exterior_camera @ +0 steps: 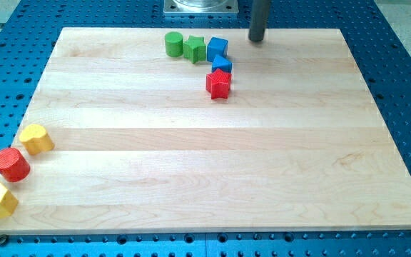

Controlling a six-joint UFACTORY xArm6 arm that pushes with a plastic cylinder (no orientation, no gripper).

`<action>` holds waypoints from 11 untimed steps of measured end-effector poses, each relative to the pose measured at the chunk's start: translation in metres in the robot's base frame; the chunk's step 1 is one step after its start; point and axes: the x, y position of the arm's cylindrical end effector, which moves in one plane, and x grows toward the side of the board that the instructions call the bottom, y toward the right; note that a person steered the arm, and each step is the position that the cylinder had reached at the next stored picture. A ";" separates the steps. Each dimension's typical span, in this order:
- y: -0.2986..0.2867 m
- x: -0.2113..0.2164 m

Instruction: Move the green circle into the green star

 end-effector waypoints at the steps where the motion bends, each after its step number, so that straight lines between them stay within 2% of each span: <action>1: -0.044 0.000; 2: -0.117 0.009; 3: -0.143 0.025; 4: -0.144 0.035; 6: -0.221 0.036; 7: -0.293 0.029; 8: -0.278 0.077; 9: -0.229 0.077; 10: -0.229 0.100; 11: -0.205 0.088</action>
